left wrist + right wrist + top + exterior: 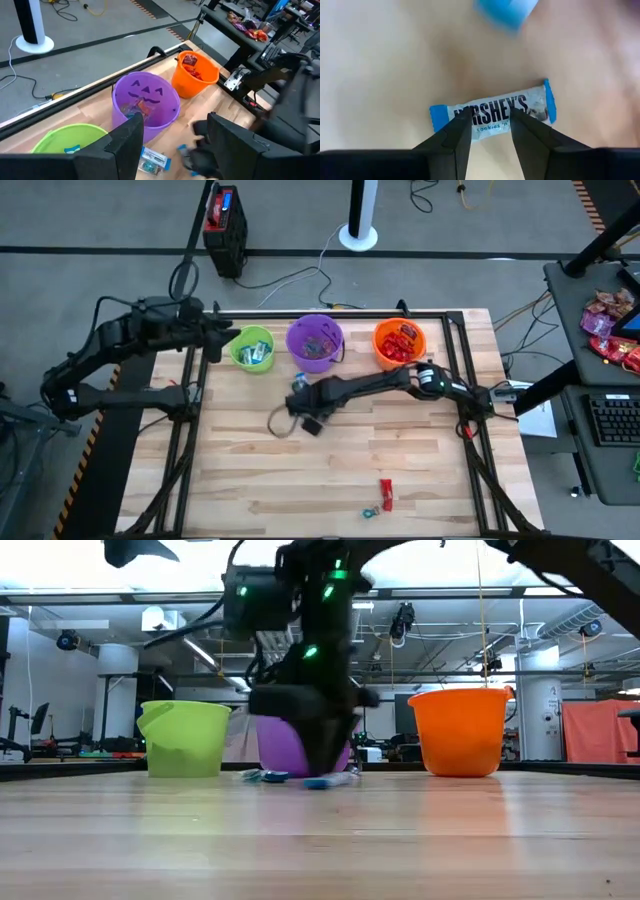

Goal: Sort candy by brand, put in halloween buckets
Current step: Put the white chocolate into the green bucket

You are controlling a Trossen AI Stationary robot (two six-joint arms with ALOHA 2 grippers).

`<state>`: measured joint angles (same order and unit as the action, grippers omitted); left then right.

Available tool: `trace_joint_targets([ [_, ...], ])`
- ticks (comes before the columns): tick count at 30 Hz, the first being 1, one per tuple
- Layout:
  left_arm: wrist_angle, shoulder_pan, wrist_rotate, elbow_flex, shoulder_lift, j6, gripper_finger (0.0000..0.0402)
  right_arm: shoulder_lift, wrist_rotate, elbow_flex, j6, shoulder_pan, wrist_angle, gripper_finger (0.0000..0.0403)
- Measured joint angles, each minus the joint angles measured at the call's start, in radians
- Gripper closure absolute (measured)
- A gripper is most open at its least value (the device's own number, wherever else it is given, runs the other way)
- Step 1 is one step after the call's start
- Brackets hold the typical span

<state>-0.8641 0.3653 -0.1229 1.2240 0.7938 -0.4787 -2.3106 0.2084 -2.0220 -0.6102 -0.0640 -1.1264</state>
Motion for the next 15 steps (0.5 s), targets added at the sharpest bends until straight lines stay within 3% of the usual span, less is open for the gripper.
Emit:
trace_joint_targets([
  [6, 0.003, 0.000, 0.000, -0.015, 0.013, -0.001, 0.0201, 0.112, -0.040, 0.003, 0.091, -0.063, -0.198, 0.0286],
  [11, 0.004, -0.003, 0.001, -0.015, 0.022, -0.001, 0.0201, 0.269, -0.141, 0.051, -0.047, -0.068, -0.297, 0.0280],
  [13, 0.004, -0.005, 0.001, -0.015, 0.022, 0.002, 0.0201, 0.347, -0.124, 0.112, 0.051, -0.069, -0.266, 0.0271],
  [15, 0.004, -0.005, 0.001, -0.015, 0.022, 0.017, 0.0201, 0.433, -0.115, 0.191, 0.280, -0.073, -0.192, 0.0262],
])
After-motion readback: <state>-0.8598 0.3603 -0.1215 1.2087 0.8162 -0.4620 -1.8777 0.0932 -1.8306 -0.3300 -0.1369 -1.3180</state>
